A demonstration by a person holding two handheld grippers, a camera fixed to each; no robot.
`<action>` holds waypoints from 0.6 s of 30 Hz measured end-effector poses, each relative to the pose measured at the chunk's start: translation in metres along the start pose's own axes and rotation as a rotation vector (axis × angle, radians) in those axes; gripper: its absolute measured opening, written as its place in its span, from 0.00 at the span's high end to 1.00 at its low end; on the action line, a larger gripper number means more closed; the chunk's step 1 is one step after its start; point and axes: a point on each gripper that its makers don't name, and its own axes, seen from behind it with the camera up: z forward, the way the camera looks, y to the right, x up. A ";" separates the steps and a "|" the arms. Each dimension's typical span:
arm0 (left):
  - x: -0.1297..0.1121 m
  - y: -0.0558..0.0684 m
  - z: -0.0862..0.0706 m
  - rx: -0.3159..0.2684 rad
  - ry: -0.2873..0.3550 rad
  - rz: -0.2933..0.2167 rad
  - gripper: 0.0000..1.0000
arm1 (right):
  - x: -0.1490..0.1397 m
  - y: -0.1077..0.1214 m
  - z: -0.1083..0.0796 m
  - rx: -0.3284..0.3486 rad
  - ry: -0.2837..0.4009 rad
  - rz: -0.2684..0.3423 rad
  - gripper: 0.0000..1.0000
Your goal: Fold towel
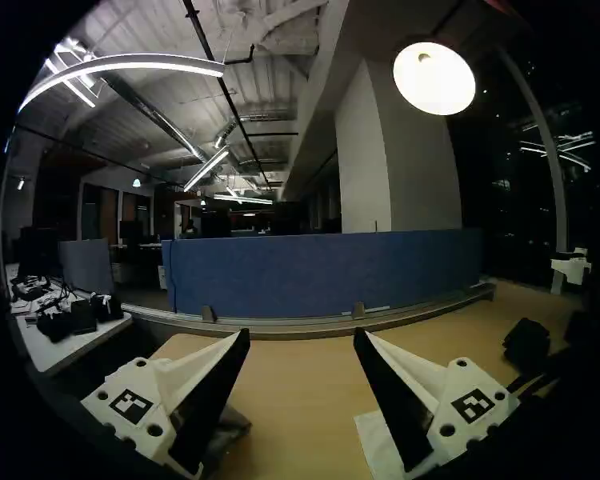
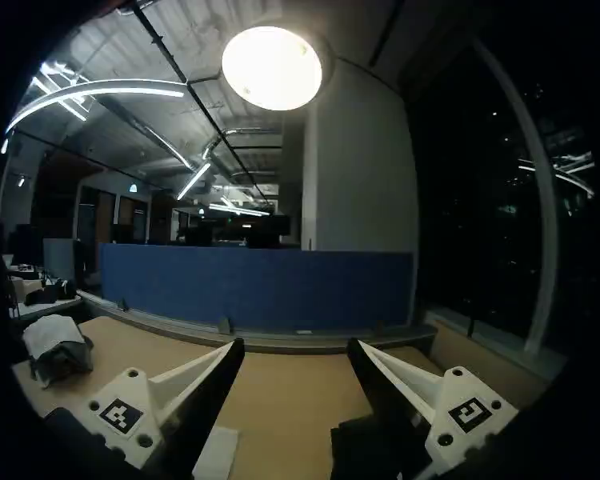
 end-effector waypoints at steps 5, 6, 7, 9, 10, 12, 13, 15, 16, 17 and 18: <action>-0.004 0.015 0.000 -0.056 -0.036 0.016 0.04 | 0.000 -0.005 0.000 0.033 -0.033 -0.001 0.00; -0.005 0.019 0.000 -0.072 -0.044 0.025 0.04 | 0.000 -0.007 0.000 0.045 -0.041 -0.006 0.00; -0.006 0.023 0.000 -0.089 -0.052 0.036 0.04 | -0.001 -0.011 -0.001 0.061 -0.049 -0.012 0.00; -0.009 0.032 -0.001 -0.128 -0.072 0.060 0.04 | -0.004 -0.019 -0.003 0.096 -0.072 -0.029 0.00; -0.010 0.037 -0.002 -0.150 -0.083 0.072 0.04 | -0.007 -0.024 -0.004 0.115 -0.088 -0.040 0.00; -0.015 0.047 -0.005 -0.200 -0.109 0.095 0.04 | -0.013 -0.034 -0.008 0.159 -0.125 -0.064 0.00; -0.018 0.053 -0.007 -0.228 -0.125 0.103 0.04 | -0.016 -0.039 -0.010 0.182 -0.144 -0.076 0.00; -0.024 0.064 -0.013 -0.287 -0.159 0.117 0.04 | -0.022 -0.049 -0.015 0.233 -0.187 -0.100 0.00; -0.028 0.069 -0.016 -0.314 -0.175 0.122 0.04 | -0.025 -0.055 -0.018 0.260 -0.207 -0.110 0.00; -0.031 0.074 -0.019 -0.341 -0.192 0.126 0.04 | -0.028 -0.060 -0.021 0.288 -0.228 -0.121 0.00; -0.036 0.079 -0.022 -0.370 -0.213 0.132 0.04 | -0.033 -0.065 -0.026 0.321 -0.257 -0.132 0.00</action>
